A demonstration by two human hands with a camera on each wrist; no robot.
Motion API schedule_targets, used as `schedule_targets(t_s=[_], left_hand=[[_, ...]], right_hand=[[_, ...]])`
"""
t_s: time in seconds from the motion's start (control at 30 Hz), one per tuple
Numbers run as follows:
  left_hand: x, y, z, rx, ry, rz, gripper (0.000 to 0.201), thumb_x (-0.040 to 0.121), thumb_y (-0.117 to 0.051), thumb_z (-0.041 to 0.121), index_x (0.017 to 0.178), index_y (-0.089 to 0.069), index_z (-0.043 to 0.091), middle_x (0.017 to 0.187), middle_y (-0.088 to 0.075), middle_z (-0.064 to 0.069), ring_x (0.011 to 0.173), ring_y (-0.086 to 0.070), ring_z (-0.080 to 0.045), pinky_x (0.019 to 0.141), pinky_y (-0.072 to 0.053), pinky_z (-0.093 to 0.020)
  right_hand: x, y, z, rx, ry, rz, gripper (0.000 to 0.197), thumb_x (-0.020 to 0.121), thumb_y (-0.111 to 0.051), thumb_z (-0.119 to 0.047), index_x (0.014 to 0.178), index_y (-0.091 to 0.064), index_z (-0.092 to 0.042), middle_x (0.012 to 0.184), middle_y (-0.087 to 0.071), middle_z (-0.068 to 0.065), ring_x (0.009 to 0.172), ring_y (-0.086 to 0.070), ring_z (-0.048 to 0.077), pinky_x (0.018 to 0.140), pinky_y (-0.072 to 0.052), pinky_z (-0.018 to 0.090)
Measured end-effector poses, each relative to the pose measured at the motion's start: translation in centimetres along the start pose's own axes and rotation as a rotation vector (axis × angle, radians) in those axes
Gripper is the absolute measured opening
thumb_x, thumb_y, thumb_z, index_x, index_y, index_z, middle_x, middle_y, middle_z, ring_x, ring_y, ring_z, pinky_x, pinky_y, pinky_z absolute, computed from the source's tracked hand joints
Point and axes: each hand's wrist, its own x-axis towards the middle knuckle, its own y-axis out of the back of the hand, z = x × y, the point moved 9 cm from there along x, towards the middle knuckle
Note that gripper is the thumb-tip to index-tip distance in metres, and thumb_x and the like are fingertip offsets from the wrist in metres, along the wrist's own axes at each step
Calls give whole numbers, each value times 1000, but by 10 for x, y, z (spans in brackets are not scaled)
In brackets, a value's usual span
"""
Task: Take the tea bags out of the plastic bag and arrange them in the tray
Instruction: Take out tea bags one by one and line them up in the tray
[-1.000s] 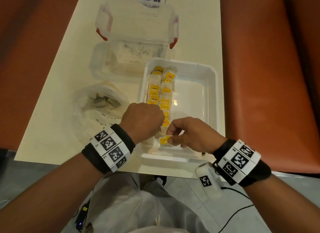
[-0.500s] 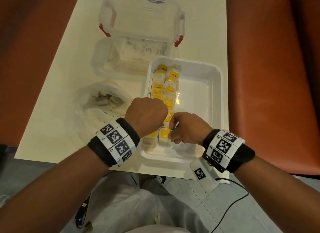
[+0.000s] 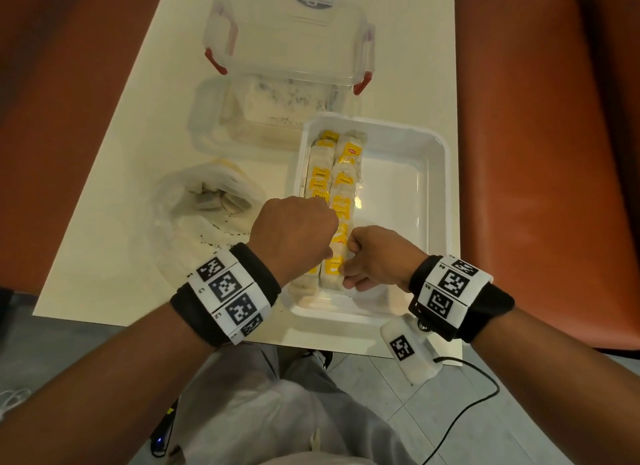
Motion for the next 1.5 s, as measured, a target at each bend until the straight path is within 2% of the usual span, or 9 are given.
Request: schedule_targets(t_s=[0.2,0.37,0.47,0.6,0.8,0.93,1.13,1.33,1.5], left_hand=[[-5,3,-17,-249,63,45,31,88,-60,59,90,-70,30,93,-62,9,85,-63,-17,65,-45,-32],[-17,-6,-40,-1290,212,10,13,91,-68,33,100,-75,28,86,-68,20,77,-60,5,70,-48,-23],[-27,-19,-35,-1799,284,-111,23,94,-60,9,113,-72,14,93,-68,0,80,-61,-10,68,-53,-25],[-30,-23,-34,-2077,318,-75,36,93,-46,-11,120,-66,1,108,-69,-14,89,-69,-18,81,-60,-30],[-29,-23,-21,-2340,338,-86,38,97,-39,-4,128,-60,-1,119,-69,-21,103,-70,-28,89,-59,-37],[-27,-22,-17,-2491,365,-14,38,98,-35,-2,128,-57,-1,128,-64,-26,118,-64,-36,97,-54,-44],[-33,-23,-23,-2492,393,48,36,92,-31,-5,110,-62,2,108,-69,-21,92,-71,-30,80,-62,-40],[-39,-22,-35,-1952,338,12,33,86,-68,32,112,-71,12,97,-74,-1,89,-69,-15,83,-59,-40],[-40,-24,-26,-1651,246,-88,22,85,-75,24,105,-74,17,87,-76,1,79,-71,-8,65,-57,-26]], right_hand=[[-3,1,4,6,11,5,32,88,-67,-3,77,-40,-16,78,-70,14,77,-70,25,81,-62,40],[-9,4,7,10,22,13,31,87,-68,-6,77,-40,-16,77,-72,12,72,-70,23,77,-60,39],[-21,18,-2,98,99,97,27,87,-72,-11,79,-46,-16,82,-74,13,72,-73,19,73,-59,37],[-48,33,-26,339,258,124,20,89,-72,-11,92,-53,-15,87,-70,12,66,-70,17,66,-54,33],[-74,38,-58,185,505,212,31,85,-77,-18,106,-58,-29,85,-69,-2,65,-66,26,63,-54,38],[-67,39,-52,327,457,294,28,84,-79,-22,103,-59,-23,81,-70,3,69,-70,21,62,-55,33],[-60,45,-44,392,416,340,30,85,-77,-11,105,-57,-19,77,-71,4,73,-70,20,65,-54,34],[-64,45,-50,309,453,284,13,84,-77,-9,91,-69,-17,71,-69,0,69,-62,16,63,-49,30],[-65,47,-52,279,473,297,11,86,-73,-8,91,-72,-17,71,-66,1,66,-60,13,60,-48,27]])
